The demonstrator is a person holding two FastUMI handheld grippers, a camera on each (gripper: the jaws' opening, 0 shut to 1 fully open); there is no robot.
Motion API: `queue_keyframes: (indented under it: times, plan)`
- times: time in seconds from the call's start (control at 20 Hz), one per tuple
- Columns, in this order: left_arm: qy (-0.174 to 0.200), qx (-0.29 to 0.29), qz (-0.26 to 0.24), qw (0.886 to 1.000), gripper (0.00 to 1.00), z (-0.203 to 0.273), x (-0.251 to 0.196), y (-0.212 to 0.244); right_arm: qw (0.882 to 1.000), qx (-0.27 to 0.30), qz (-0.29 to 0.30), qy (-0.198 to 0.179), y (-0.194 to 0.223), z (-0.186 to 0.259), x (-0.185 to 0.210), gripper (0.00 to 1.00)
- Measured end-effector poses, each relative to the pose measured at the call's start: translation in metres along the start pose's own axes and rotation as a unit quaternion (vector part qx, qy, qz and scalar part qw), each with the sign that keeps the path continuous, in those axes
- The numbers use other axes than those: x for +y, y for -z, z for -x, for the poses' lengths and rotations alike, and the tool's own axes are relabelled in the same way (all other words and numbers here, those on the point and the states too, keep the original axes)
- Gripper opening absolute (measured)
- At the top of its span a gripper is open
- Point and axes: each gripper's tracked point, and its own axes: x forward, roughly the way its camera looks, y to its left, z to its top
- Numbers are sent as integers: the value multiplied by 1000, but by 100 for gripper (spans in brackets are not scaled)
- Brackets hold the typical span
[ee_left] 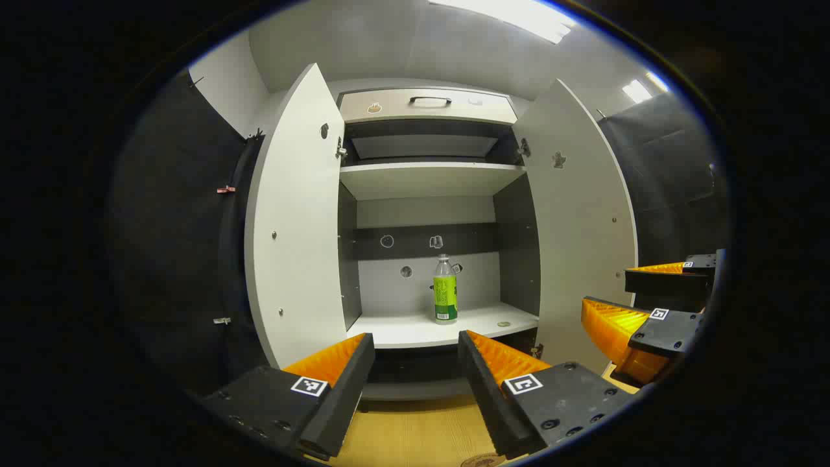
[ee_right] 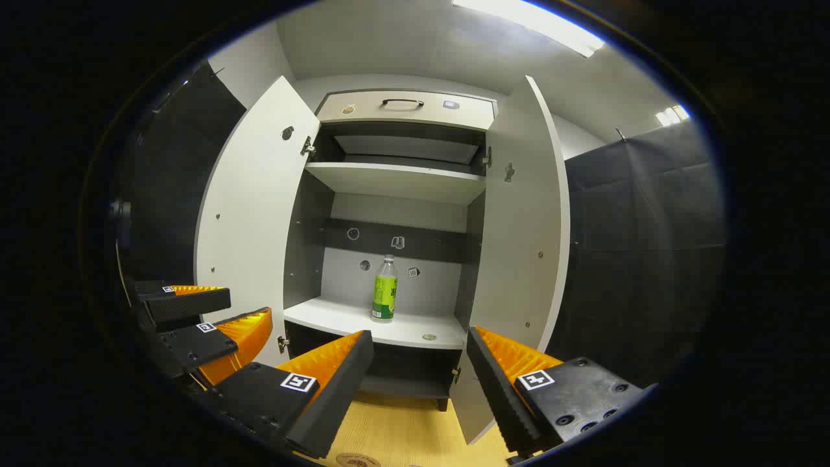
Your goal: Grasp the bottle in the cabinet with the left hand and place it on the coaster, then close the right door with the right hand and the left door with the left hand.
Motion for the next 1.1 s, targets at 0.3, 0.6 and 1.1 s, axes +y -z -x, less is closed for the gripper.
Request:
queue_keyframes:
  times: [0.3, 0.6, 1.1]
  plan:
    - [-2, -1, -2, 1000, 84, 3, 6, 1, 1000, 8, -4, 2, 4, 2, 3, 97]
    - [2, 1, 0, 1000, 84, 3, 10, 3, 1000, 8, -1, 7, 2, 2, 7, 96]
    - [24, -19, -17, 999, 84, -29, 7, -9, 999, 8, 21, 30, 5, 7, -8, 96]
